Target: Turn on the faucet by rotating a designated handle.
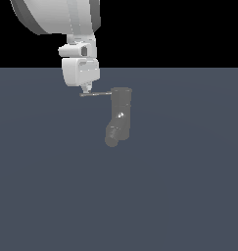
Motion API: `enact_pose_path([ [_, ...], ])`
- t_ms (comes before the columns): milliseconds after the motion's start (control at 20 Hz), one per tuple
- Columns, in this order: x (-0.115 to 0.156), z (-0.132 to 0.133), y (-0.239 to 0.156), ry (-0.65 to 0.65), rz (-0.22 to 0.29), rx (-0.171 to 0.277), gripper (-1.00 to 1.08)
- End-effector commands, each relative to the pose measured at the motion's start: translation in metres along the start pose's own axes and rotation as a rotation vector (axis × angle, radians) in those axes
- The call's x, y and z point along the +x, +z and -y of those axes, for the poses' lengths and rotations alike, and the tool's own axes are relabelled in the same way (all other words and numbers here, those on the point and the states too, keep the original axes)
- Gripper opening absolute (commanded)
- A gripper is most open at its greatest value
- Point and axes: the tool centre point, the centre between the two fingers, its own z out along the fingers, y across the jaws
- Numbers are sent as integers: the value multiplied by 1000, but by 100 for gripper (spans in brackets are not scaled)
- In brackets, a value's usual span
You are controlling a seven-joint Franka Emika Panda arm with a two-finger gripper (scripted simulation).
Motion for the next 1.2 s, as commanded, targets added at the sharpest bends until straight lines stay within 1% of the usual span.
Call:
enact_pose_path([
  [0,-6,-11,0,-10,1,-4,-100],
  [150,-6,-20,0,-10,1,-4,-100],
  [200,-6,-20,0,-10,1,-4,-100],
  [250,0,-14,0,-1,-1,0,-100],
  [1150,37,-55,0,-5,0,-2,-100],
])
